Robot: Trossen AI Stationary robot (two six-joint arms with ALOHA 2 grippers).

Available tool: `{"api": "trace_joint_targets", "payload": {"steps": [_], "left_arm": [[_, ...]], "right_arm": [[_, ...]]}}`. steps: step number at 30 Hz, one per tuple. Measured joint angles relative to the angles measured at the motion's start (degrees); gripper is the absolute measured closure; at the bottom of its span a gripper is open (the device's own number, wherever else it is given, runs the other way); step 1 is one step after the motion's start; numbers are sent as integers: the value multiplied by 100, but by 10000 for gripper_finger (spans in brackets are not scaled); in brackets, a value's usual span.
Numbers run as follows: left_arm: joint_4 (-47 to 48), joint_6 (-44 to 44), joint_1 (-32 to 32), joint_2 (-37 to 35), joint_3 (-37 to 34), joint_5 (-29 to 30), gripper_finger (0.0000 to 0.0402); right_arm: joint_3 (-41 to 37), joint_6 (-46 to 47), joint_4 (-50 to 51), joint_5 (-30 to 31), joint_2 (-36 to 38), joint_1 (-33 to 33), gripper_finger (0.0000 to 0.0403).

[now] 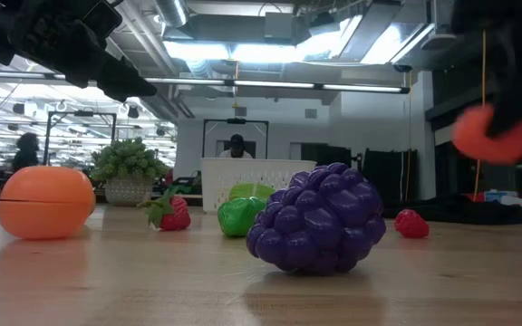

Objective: Pick and placing Produce into tupperware
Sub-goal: Put the pumpkin into the white bin

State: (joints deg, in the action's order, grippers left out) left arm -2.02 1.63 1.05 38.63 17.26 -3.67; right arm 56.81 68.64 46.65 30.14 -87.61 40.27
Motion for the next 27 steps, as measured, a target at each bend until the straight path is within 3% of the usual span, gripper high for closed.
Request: {"api": "trace_joint_targets", "payload": {"steps": [10, 15, 20, 27], "left_arm": [[29, 2, 1, -2, -2, -1, 171], [39, 2, 1, 0, -1, -1, 171], [39, 24, 1, 0, -1, -1, 171], [37, 47, 0, -2, -1, -1, 171]], "right_arm": [[70, -1501, -170, 1294, 1244, -376, 167], [-110, -2415, -477, 1562, 1860, -562, 167], [-668, -3781, -1504, 1699, 2335, -707, 167], [-2098, -5387, -4027, 1509, 2932, -1153, 167]]}}
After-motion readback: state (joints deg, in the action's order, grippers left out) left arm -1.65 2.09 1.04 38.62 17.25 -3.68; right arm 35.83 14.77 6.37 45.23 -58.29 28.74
